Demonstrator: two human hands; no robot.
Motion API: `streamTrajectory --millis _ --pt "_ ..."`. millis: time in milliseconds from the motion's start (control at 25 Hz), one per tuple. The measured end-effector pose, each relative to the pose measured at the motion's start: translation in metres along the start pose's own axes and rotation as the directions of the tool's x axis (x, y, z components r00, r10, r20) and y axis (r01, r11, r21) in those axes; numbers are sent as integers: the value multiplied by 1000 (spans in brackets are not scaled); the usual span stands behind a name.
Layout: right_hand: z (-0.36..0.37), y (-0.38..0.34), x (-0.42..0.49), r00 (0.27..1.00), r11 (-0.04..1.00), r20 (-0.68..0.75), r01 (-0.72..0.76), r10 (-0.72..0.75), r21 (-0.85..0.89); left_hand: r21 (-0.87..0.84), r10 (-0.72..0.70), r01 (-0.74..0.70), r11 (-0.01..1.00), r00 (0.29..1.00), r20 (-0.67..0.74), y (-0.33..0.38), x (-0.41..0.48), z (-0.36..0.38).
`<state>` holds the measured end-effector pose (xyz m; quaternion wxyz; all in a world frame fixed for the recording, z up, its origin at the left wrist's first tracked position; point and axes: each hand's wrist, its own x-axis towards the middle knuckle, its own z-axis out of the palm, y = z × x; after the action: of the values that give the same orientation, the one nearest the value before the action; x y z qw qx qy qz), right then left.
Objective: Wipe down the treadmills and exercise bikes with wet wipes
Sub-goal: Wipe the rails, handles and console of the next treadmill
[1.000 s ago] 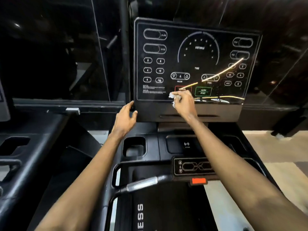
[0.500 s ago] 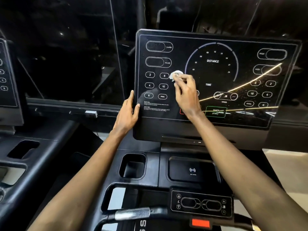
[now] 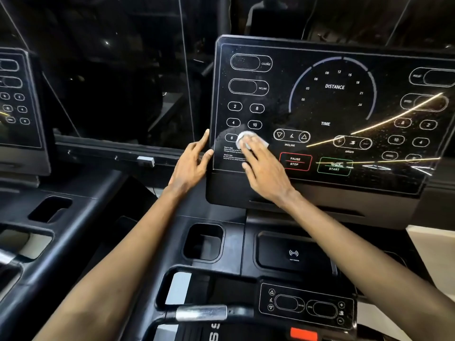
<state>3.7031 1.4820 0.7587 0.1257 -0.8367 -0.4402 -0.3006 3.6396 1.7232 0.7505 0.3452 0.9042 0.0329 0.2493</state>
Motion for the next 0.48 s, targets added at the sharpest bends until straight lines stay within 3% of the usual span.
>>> streamTrajectory --millis 280,400,480 --pt "57 -41 -75 904 972 401 210 -149 -111 -64 72 -69 996 996 47 -15 12 -10" --pt "60 -49 -72 891 962 424 239 -163 -132 -56 78 -75 996 995 58 -13 13 -15" --pt "52 -50 -57 917 972 390 163 -85 -170 -65 81 -77 995 994 68 -14 14 -17"
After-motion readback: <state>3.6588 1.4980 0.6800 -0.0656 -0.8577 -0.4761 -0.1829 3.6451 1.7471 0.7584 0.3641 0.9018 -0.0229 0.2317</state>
